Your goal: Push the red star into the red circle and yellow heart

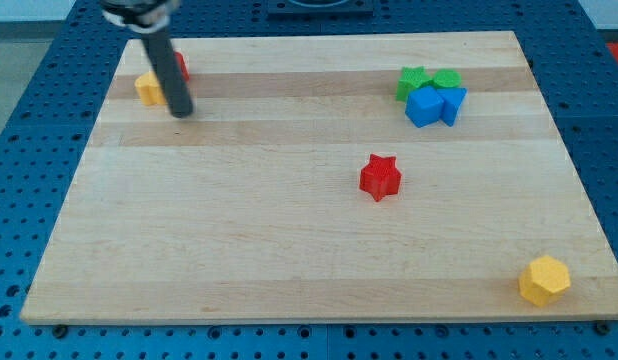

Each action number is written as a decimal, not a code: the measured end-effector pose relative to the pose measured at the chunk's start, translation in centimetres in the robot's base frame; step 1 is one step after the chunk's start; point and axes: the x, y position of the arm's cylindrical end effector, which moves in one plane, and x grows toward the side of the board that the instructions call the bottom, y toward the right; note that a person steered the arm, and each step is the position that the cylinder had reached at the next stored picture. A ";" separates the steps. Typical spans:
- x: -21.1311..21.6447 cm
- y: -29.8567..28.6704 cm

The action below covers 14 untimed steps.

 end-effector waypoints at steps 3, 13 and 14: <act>12.0 23.0; 11.6 -2.8; 7.4 -3.6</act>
